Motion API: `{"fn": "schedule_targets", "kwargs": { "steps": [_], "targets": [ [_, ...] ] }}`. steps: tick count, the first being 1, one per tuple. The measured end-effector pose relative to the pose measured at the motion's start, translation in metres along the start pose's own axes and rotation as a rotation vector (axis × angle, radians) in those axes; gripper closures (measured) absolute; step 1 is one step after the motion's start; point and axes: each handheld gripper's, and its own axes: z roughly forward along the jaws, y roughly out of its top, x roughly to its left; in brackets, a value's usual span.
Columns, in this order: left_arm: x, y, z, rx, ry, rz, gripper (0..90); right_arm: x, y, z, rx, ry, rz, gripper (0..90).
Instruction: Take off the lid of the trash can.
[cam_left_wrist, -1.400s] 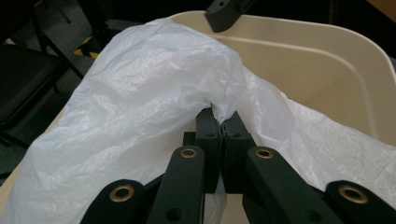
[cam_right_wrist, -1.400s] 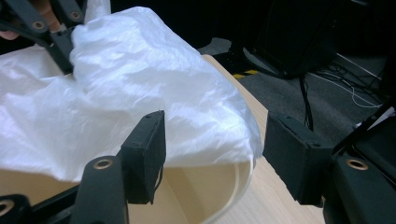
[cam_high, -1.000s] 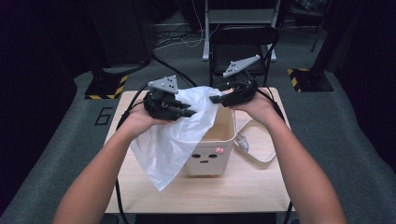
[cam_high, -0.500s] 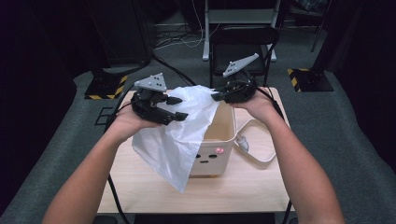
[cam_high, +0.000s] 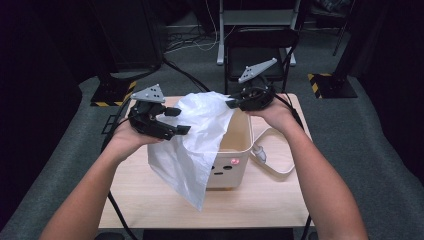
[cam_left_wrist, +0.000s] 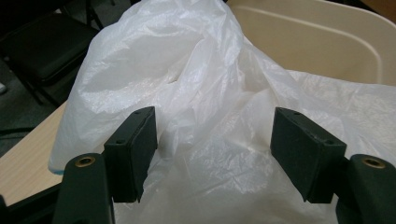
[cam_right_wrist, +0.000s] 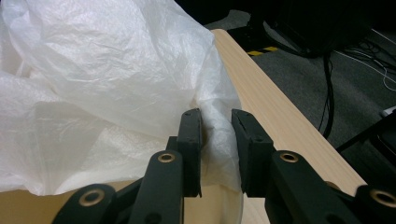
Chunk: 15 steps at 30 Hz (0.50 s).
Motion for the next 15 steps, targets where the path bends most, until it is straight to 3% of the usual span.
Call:
{"fn": "schedule_targets", "kwargs": {
  "steps": [4,6,10,15],
  "targets": [
    [0.001,0.002,0.01,0.012,0.006,-0.01,36.6,0.0,-0.001,0.0,-0.006,0.001,0.002,73.0],
    [0.001,0.004,0.012,0.011,0.038,-0.013,38.6,0.0,-0.001,0.0,-0.005,-0.004,0.003,72.7],
    [0.006,0.007,0.01,0.005,0.056,-0.024,51.1,0.0,-0.001,0.0,-0.006,-0.004,-0.007,73.1],
    [0.008,0.012,0.006,0.011,0.06,0.021,67.2,0.003,0.001,-0.001,-0.012,-0.019,-0.03,74.2]
  ]
}}
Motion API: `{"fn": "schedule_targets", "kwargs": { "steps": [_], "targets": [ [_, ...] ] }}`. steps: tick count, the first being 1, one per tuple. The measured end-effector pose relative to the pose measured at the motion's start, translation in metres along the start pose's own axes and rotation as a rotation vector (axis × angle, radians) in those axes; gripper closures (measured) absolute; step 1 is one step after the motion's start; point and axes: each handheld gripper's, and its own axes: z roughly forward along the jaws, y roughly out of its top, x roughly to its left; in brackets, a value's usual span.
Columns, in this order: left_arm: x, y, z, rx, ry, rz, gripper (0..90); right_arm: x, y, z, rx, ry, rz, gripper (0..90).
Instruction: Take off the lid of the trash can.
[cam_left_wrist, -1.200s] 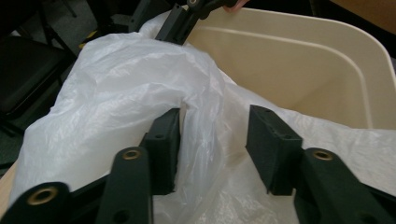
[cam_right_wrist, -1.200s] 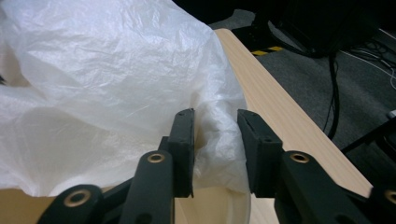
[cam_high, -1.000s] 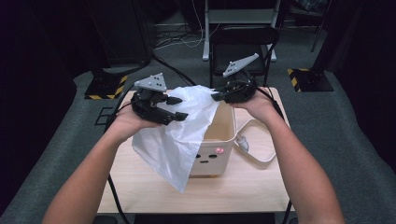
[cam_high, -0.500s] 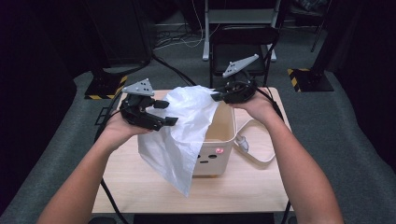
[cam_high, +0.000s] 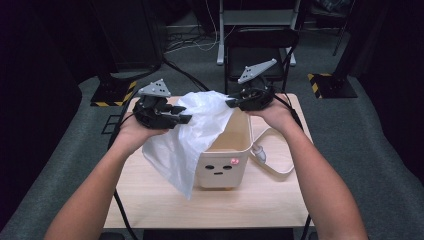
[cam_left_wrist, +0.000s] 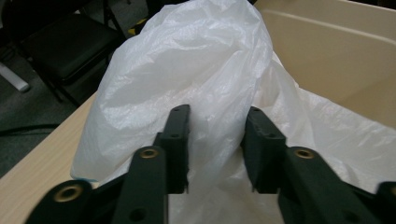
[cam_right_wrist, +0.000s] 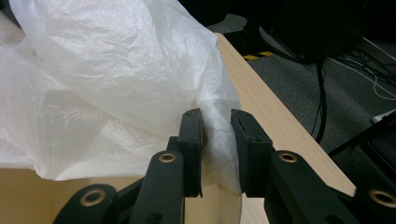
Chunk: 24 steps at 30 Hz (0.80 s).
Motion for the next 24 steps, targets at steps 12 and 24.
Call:
{"fn": "schedule_targets", "kwargs": {
  "steps": [12,24],
  "targets": [
    [-0.002,0.022,-0.012,-0.034,-0.002,0.072,84.5,0.008,0.013,-0.02,-0.086,-0.033,-0.046,87.3],
    [-0.016,0.041,0.005,-0.055,-0.056,0.118,85.1,0.011,0.0,-0.079,-0.165,-0.079,-0.062,88.8]
  ]
}}
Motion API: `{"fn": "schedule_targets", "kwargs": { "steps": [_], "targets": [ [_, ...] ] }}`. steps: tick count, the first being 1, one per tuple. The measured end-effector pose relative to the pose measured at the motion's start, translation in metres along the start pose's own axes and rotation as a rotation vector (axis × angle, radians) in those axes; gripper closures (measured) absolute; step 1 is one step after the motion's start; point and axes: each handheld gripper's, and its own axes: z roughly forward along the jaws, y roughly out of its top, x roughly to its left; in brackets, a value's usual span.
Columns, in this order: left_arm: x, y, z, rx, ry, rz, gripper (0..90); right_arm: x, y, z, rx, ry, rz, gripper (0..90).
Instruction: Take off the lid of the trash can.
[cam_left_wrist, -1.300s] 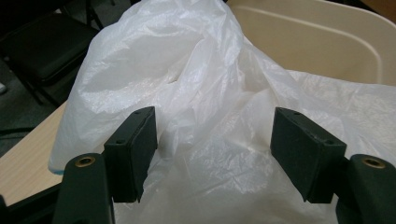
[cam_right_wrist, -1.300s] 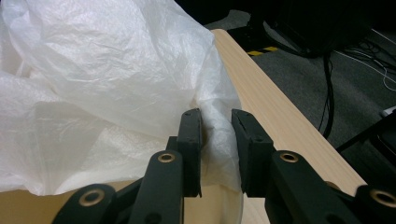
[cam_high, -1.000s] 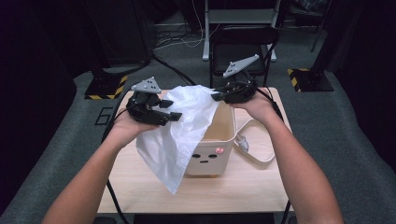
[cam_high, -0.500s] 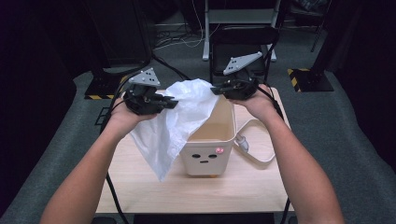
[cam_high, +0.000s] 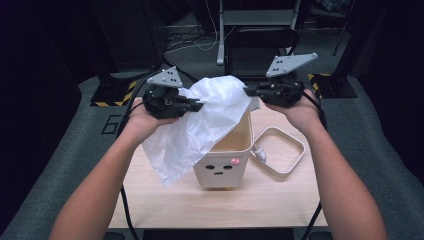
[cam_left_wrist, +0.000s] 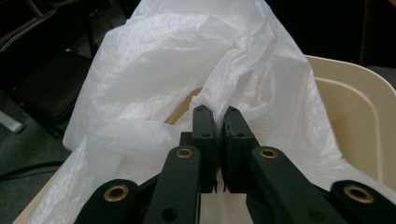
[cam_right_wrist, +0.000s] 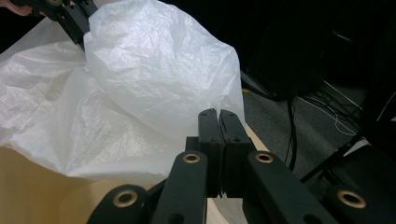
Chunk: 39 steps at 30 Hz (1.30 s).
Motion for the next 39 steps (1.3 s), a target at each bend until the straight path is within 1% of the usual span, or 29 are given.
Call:
{"fn": "schedule_targets", "kwargs": {
  "steps": [3,8,10,11,13,15,18,20,21,24,25,26,28,30,36,39],
  "targets": [
    [-0.002,0.004,0.008,-0.007,-0.018,0.005,85.1,-0.001,-0.009,-0.014,-0.006,-0.01,0.012,88.8],
    [-0.008,0.013,0.02,-0.011,-0.046,0.019,85.1,0.003,-0.024,-0.028,-0.005,-0.023,0.013,88.8],
    [-0.012,0.019,0.028,-0.008,-0.06,0.035,85.1,0.005,-0.028,-0.034,-0.012,-0.03,0.017,88.8],
    [-0.013,0.021,0.03,-0.007,-0.063,0.038,85.1,0.006,-0.032,-0.04,-0.025,-0.037,0.022,88.9],
    [-0.016,0.025,0.035,-0.006,-0.075,0.044,85.1,0.007,-0.035,-0.046,-0.036,-0.045,0.027,88.8],
    [-0.019,0.027,0.041,-0.002,-0.085,0.053,85.1,0.008,-0.039,-0.052,-0.05,-0.051,0.031,88.9],
    [-0.023,0.027,0.052,0.019,-0.108,0.066,85.1,0.013,-0.046,-0.058,-0.062,-0.055,0.034,88.9],
    [-0.024,0.027,0.057,0.027,-0.126,0.067,85.1,0.016,-0.05,-0.061,-0.067,-0.055,0.034,88.9],
    [-0.026,0.026,0.061,0.039,-0.134,0.068,85.1,0.016,-0.052,-0.063,-0.069,-0.053,0.032,88.8],
    [-0.03,0.027,0.068,0.07,-0.153,0.099,85.0,0.019,-0.053,-0.064,-0.079,-0.046,0.038,88.8],
    [-0.031,0.028,0.07,0.072,-0.154,0.101,84.9,0.02,-0.053,-0.063,-0.082,-0.043,0.036,88.8],
    [-0.031,0.029,0.071,0.075,-0.164,0.1,84.8,0.021,-0.053,-0.063,-0.084,-0.039,0.035,88.8],
    [-0.031,0.03,0.074,0.099,-0.166,0.107,84.8,0.023,-0.051,-0.061,-0.086,-0.026,0.033,88.8],
    [-0.03,0.031,0.075,0.109,-0.171,0.104,84.7,0.025,-0.049,-0.058,-0.091,-0.011,0.028,88.8],
    [-0.032,0.031,0.075,0.118,-0.186,0.115,83.1,0.033,-0.039,-0.044,-0.103,0.037,0.01,88.6],
    [-0.033,0.031,0.074,0.118,-0.185,0.114,82.8,0.037,-0.033,-0.034,-0.102,0.066,-0.003,88.4]
  ]
}}
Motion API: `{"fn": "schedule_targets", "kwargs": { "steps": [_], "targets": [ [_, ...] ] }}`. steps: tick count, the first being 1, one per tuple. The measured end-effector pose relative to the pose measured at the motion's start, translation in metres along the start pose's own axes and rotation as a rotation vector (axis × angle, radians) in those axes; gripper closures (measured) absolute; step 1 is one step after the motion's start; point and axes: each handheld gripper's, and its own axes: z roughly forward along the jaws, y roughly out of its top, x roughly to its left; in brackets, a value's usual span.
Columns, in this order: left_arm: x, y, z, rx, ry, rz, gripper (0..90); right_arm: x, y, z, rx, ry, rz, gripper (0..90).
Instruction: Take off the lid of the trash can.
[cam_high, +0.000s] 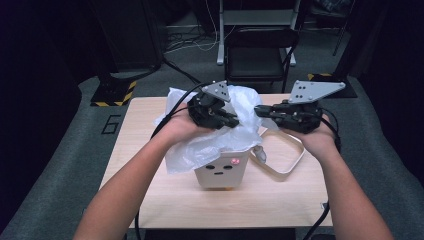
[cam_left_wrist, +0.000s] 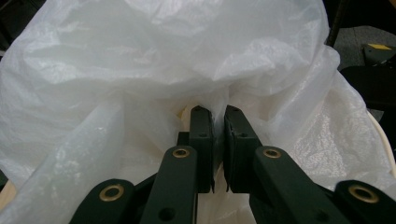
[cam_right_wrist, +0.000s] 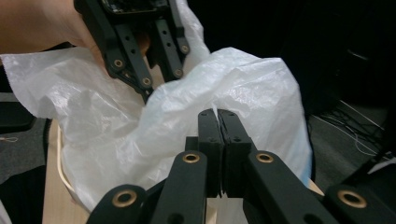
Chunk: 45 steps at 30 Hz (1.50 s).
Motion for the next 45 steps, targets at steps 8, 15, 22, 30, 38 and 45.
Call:
{"fn": "schedule_targets", "kwargs": {
  "steps": [8,15,22,30,38,45],
  "targets": [
    [0.001,-0.002,-0.001,0.017,-0.006,-0.01,68.2,0.007,0.006,0.028,0.051,0.065,-0.016,88.4],
    [-0.001,-0.01,-0.028,-0.008,0.032,-0.041,47.9,0.006,-0.001,0.035,0.086,0.082,0.0,88.4],
    [0.008,-0.033,-0.071,-0.024,0.176,-0.097,38.7,0.008,-0.002,0.038,0.093,0.081,-0.004,88.4],
    [0.023,-0.066,-0.091,-0.028,0.239,-0.187,35.0,0.008,-0.003,0.04,0.092,0.082,-0.002,88.0],
    [0.029,-0.077,-0.07,-0.039,0.198,-0.238,32.4,0.008,-0.005,0.04,0.094,0.078,0.001,87.6],
    [0.038,-0.079,-0.053,-0.041,0.22,-0.288,37.2,0.008,-0.006,0.04,0.094,0.078,0.002,87.0]
  ]
}}
